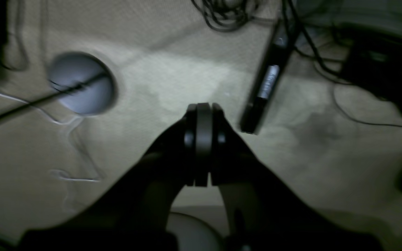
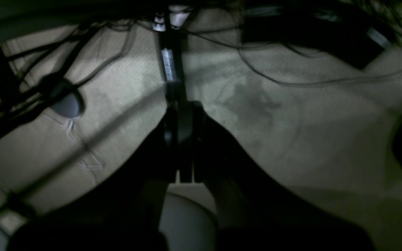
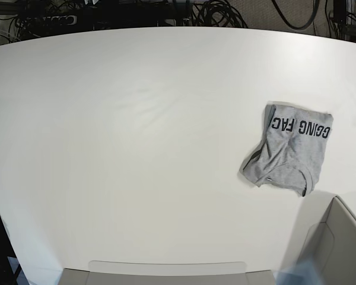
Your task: Fold the T-shirt properly
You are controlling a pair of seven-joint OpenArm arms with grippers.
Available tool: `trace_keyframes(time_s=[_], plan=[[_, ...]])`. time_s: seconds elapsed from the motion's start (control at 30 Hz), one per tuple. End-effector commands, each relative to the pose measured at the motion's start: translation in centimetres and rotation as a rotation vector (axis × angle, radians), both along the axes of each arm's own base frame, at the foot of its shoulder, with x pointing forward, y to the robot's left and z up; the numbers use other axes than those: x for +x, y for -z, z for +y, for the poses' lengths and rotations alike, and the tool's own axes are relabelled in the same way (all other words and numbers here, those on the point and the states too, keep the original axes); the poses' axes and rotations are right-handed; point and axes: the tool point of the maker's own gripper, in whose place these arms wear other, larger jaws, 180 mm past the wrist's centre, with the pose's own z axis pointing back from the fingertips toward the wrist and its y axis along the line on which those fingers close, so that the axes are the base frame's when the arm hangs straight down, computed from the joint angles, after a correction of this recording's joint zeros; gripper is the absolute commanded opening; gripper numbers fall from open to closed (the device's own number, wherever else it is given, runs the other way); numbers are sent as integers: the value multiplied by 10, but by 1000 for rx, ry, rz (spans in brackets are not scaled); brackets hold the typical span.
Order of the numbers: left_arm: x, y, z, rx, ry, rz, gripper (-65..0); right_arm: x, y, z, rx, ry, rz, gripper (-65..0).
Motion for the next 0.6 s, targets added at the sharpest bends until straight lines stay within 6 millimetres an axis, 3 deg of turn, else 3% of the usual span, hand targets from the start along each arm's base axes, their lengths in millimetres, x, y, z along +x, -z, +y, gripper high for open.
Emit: trace_keyframes(time_s=[0.0, 0.03, 0.1, 0.17, 0.37, 0.57], plan=[[9, -1, 20, 44, 15, -15, -650, -9, -1, -16, -22, 9, 27, -650], [18, 0, 27, 58, 21, -22, -650, -7, -1, -25, -40, 32, 34, -650], [27, 2, 36, 77, 24, -6, -650, 36, 0, -42, -70, 35, -64, -650], [28, 5, 37, 83, 21, 27, -650, 50, 0, -46, -79, 34, -85, -650], [33, 9, 37, 81, 13, 92, -650, 56, 1, -43, -80, 45, -94, -650], [37, 11, 32, 71, 9, 100, -650, 57, 6, -64, -247, 19, -76, -650]])
